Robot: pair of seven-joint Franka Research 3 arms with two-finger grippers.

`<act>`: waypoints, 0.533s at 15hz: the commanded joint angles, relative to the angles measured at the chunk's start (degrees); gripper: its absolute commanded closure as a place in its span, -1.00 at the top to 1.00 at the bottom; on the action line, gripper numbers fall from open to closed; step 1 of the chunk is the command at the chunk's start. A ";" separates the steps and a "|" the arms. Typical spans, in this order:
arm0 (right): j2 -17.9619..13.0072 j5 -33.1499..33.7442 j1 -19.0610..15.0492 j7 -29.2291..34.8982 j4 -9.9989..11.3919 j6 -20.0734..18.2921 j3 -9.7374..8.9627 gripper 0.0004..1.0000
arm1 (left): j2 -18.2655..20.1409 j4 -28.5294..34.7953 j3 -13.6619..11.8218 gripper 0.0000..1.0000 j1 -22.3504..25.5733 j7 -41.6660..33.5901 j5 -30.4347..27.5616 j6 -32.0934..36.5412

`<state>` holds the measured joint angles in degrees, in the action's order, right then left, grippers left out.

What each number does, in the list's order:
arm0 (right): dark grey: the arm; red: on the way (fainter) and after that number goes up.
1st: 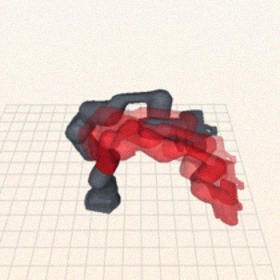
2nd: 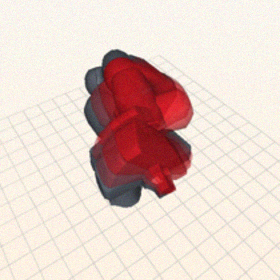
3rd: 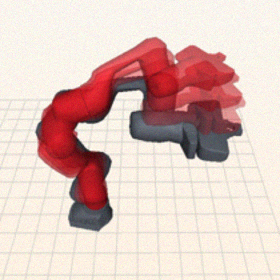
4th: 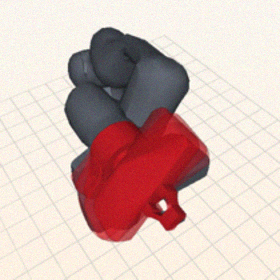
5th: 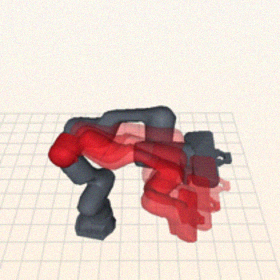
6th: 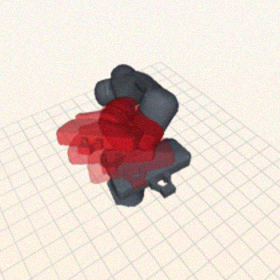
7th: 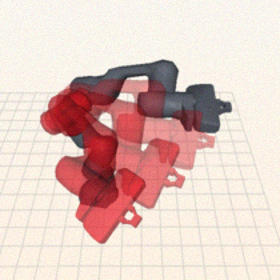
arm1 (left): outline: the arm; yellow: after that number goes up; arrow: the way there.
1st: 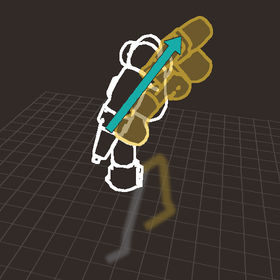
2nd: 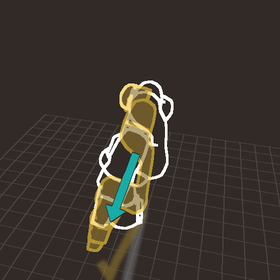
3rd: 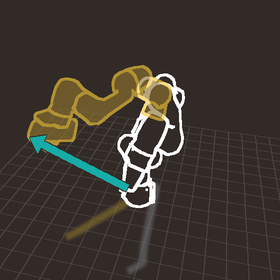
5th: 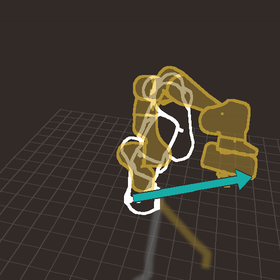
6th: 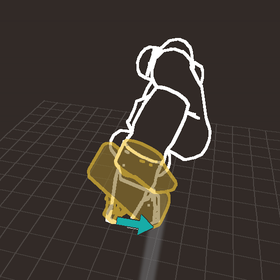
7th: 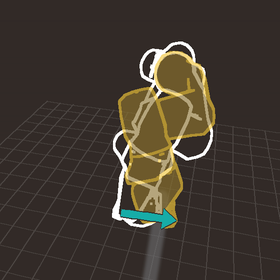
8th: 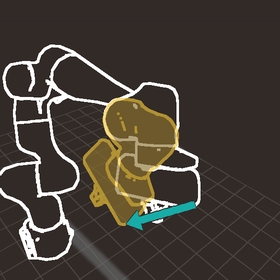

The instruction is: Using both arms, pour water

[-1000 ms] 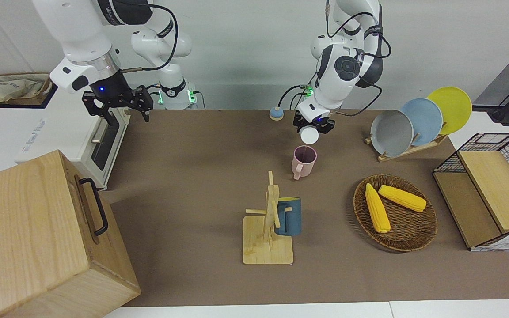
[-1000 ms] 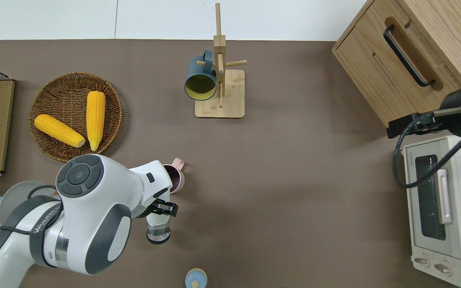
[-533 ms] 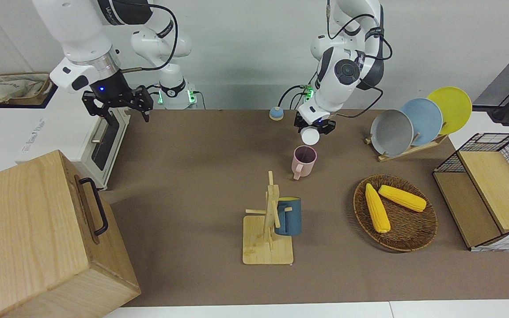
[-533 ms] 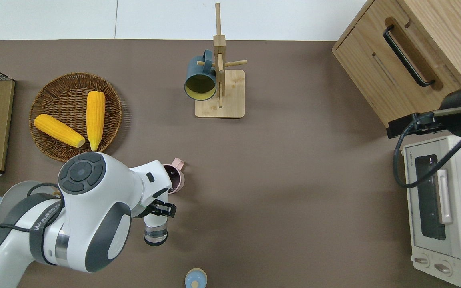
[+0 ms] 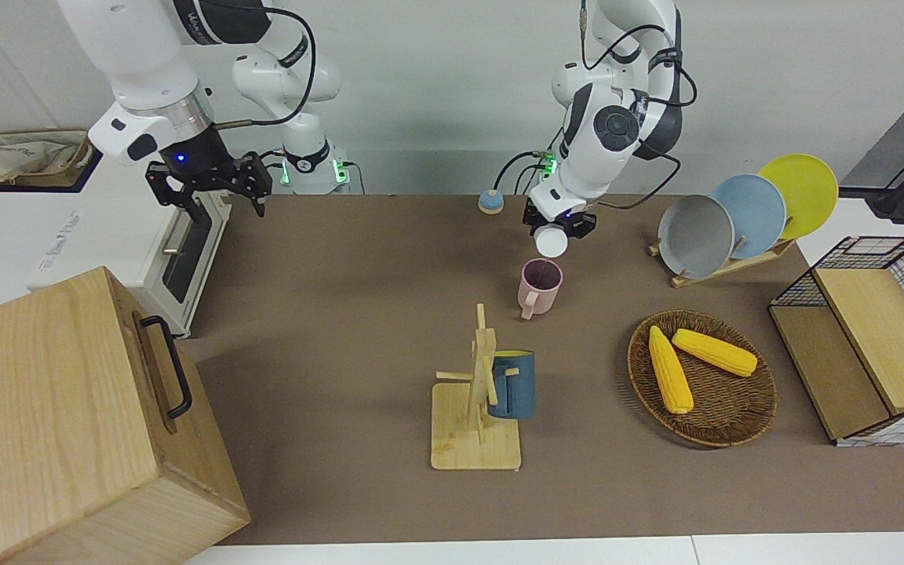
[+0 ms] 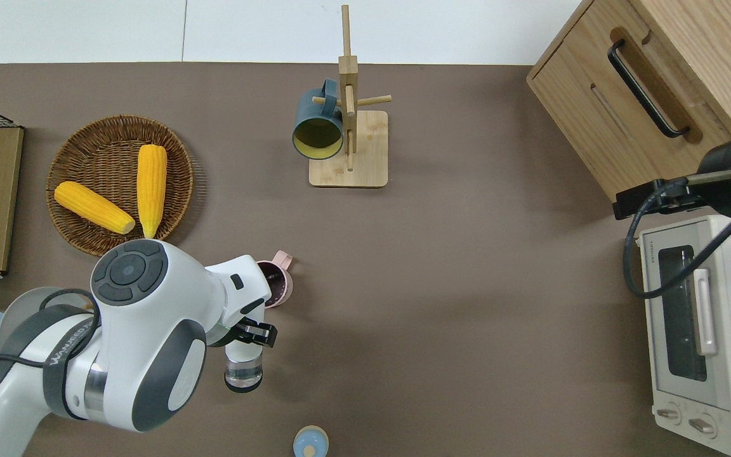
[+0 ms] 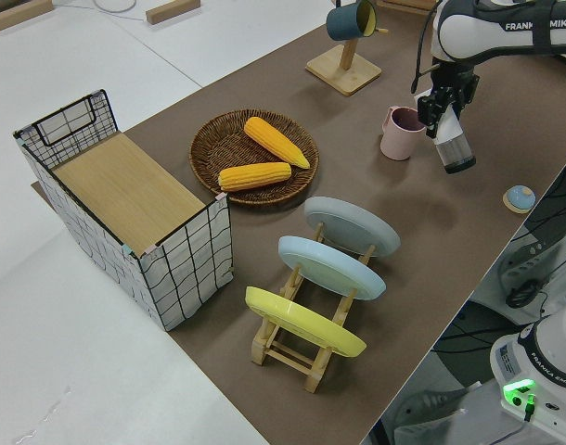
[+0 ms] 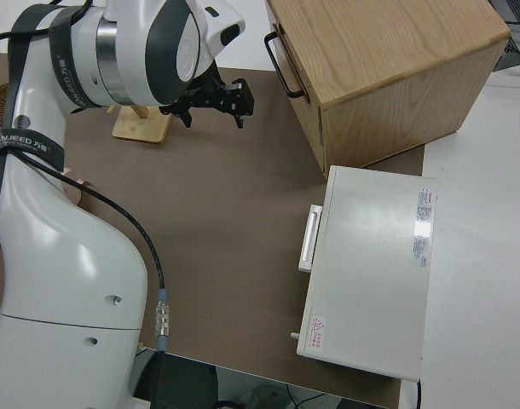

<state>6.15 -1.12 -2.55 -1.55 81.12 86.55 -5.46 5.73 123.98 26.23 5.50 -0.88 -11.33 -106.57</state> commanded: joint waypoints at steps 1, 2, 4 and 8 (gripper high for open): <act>-0.79 -0.46 -0.44 -1.27 0.62 -0.15 -0.17 0.98 | -0.01 -2.25 -0.21 -1.00 0.12 1.49 1.49 2.77; -0.79 -0.46 -0.44 -1.27 0.62 -0.15 -0.17 0.98 | -0.01 -2.34 -0.21 -1.00 0.12 1.49 1.49 3.38; -0.79 -0.46 -0.44 -1.27 0.62 -0.15 -0.17 0.98 | -0.01 -3.30 -0.21 -1.00 0.12 1.75 2.80 4.44; -0.79 -0.46 -0.44 -1.27 0.62 -0.15 -0.17 0.98 | -0.01 -3.31 -0.21 -1.00 0.12 2.37 2.89 4.53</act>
<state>6.14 -1.12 -2.55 -1.55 81.12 86.55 -5.46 5.72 122.84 26.13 5.52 0.18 -9.91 -104.67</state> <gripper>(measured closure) 0.004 0.366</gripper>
